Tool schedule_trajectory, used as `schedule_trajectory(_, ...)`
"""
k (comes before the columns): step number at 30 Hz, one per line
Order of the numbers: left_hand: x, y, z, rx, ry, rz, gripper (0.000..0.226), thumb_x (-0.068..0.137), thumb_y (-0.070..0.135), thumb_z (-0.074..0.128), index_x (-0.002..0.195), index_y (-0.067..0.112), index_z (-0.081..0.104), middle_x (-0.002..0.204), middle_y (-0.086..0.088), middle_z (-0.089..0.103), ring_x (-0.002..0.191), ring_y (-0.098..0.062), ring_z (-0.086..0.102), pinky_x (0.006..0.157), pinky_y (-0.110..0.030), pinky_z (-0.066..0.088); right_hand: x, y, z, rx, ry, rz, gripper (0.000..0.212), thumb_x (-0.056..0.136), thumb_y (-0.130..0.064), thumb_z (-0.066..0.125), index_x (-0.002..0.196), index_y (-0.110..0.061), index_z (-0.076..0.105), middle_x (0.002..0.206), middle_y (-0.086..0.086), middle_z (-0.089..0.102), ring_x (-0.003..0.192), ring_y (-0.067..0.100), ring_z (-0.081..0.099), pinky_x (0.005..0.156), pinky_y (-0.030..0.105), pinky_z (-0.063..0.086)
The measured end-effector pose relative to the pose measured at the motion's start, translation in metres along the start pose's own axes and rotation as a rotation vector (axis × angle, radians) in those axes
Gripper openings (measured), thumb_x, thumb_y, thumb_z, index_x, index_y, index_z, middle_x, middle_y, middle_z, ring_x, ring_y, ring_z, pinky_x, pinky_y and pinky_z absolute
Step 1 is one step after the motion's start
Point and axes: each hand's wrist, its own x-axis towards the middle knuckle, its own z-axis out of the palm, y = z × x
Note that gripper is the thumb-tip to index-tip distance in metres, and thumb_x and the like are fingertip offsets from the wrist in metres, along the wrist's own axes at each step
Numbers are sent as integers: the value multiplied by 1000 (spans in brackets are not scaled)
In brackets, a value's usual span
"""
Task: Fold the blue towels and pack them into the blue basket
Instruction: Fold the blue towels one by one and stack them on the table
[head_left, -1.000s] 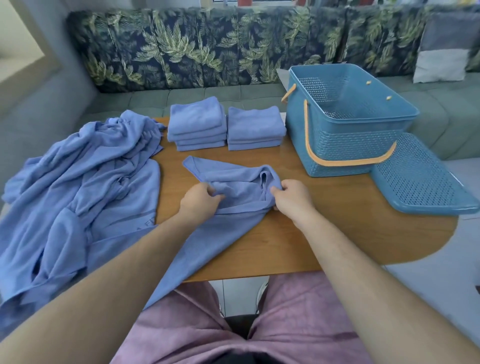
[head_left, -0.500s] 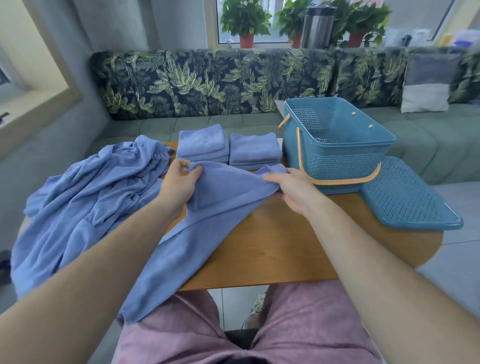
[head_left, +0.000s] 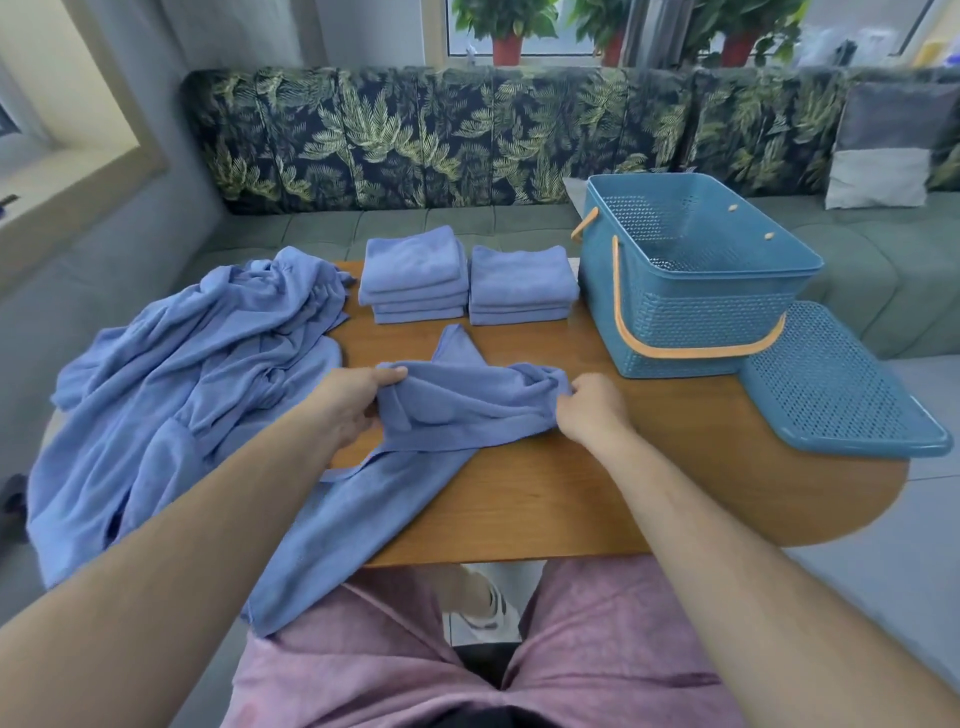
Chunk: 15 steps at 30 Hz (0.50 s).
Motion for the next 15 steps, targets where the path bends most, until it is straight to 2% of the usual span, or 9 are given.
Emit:
schedule_trajectory(2, -6, 18, -1, -71, -15, 113, 23, 89, 12, 72, 109, 2, 67, 97, -7, 71, 86, -21, 68, 71, -33, 55, 7, -10, -13, 383, -19, -15, 22, 94, -16, 55, 80, -3, 64, 79, 9, 63, 80, 35, 67, 68, 40, 59)
schedule_trajectory(3, -10, 29, -4, -102, -29, 174, 24, 90, 13, 72, 111, 1, 66, 98, -7, 71, 85, -19, 69, 74, -33, 56, 10, -19, -22, 598, -76, 21, 20, 97, -12, 53, 84, -3, 65, 86, 12, 66, 85, 36, 69, 72, 45, 61)
schedule_trajectory(5, -18, 53, -10, -144, -65, 286, 29, 91, 14, 70, 117, 2, 65, 102, -7, 71, 84, -18, 70, 79, -33, 57, 14, -42, -48, 847, -190, 24, 19, 103, -7, 46, 110, -2, 63, 108, 15, 67, 95, 35, 69, 73, 43, 61)
schedule_trajectory(6, -23, 65, -13, -162, -88, 328, 30, 91, 15, 69, 118, 2, 65, 100, -7, 71, 85, -18, 69, 80, -33, 56, 17, -53, -62, 896, -216, -2, 22, 105, -8, 44, 121, -3, 58, 115, 14, 66, 98, 33, 69, 71, 40, 60)
schedule_trajectory(8, -35, 89, -21, -199, -134, 394, 17, 93, 18, 66, 106, 5, 68, 87, -3, 72, 79, -16, 69, 79, -31, 55, 23, -73, -90, 950, -218, -33, 24, 105, -10, 45, 127, -6, 54, 118, 13, 66, 94, 30, 69, 64, 36, 58)
schedule_trajectory(9, -42, 100, -25, -226, -155, 422, 11, 95, 18, 64, 98, 8, 68, 80, -2, 72, 75, -14, 69, 74, -28, 56, 25, -83, -105, 975, -203, -37, 23, 105, -11, 47, 126, -6, 55, 116, 15, 67, 91, 28, 69, 60, 35, 58)
schedule_trajectory(11, -55, 122, -30, -268, -178, 483, 9, 96, 16, 61, 95, 9, 66, 80, -2, 72, 74, -15, 69, 69, -27, 57, 28, -102, -129, 1017, -149, -46, 14, 103, -10, 51, 113, -4, 58, 103, 16, 68, 80, 25, 68, 52, 32, 57)
schedule_trajectory(13, -66, 140, -34, -268, -176, 564, 11, 97, 12, 58, 101, 5, 66, 88, -6, 72, 82, -17, 69, 75, -29, 57, 26, -119, -151, 1003, -133, -93, 7, 104, -10, 50, 100, -9, 56, 90, 10, 66, 73, 21, 66, 53, 31, 56)
schedule_trajectory(15, -75, 153, -37, -251, -153, 634, 12, 96, 9, 57, 101, 3, 66, 90, -8, 70, 84, -20, 67, 81, -34, 55, 21, -134, -170, 1006, -136, -159, 14, 104, -10, 47, 93, -15, 55, 84, 6, 64, 69, 19, 64, 58, 33, 55)
